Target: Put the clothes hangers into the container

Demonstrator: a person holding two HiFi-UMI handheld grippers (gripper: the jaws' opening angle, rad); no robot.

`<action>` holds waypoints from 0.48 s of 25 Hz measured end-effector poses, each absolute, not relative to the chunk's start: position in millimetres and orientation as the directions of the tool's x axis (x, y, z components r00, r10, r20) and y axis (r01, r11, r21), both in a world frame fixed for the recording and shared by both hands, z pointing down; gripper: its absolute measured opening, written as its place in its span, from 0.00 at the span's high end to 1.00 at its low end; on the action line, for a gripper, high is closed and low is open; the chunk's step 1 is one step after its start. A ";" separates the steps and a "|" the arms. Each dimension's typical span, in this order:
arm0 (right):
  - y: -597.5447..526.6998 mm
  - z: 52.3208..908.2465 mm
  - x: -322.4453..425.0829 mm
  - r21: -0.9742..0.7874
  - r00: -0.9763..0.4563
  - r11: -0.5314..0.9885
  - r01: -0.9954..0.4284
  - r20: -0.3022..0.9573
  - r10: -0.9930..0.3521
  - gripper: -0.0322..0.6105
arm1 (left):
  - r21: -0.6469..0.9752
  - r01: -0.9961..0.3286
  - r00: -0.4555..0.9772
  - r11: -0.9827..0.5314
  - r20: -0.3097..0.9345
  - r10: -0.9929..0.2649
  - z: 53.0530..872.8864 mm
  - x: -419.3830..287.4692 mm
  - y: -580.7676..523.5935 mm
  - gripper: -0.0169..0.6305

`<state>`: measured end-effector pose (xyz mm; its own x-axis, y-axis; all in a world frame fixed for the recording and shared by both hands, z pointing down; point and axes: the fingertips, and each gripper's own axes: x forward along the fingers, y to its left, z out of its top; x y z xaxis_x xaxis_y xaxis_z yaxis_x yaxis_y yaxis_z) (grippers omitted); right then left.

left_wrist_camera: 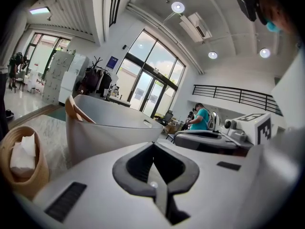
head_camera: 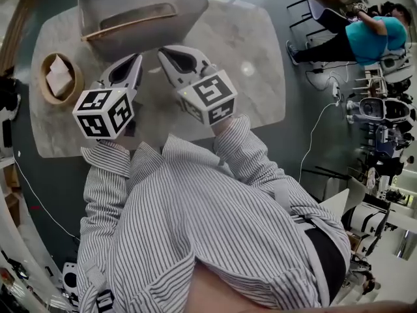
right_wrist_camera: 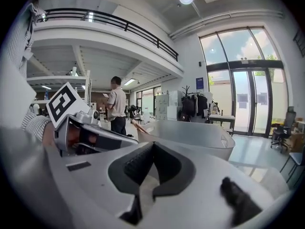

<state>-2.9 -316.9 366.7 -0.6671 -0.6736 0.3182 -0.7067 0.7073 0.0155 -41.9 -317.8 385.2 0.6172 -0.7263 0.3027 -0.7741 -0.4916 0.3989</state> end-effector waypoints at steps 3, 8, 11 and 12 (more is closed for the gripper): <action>-314.5 369.2 -1.8 0.025 -0.675 0.718 -0.695 0.321 -0.665 0.93 | 0.373 -0.791 0.599 -0.485 0.312 -0.738 384.0 -40.0 -315.3 0.96; -312.9 373.3 -2.6 -0.023 -0.689 0.719 -0.695 0.311 -0.655 0.93 | 0.335 -0.810 0.579 -0.481 0.328 -0.746 385.1 -41.8 -311.6 0.96; -314.3 375.2 -4.5 -0.022 -0.692 0.724 -0.689 0.313 -0.650 0.93 | 0.334 -0.813 0.574 -0.477 0.329 -0.749 385.0 -45.9 -309.8 0.96; -315.2 374.7 -4.4 -0.019 -0.692 0.723 -0.690 0.311 -0.652 0.93 | 0.335 -0.815 0.572 -0.473 0.328 -0.752 384.9 -47.1 -309.8 0.96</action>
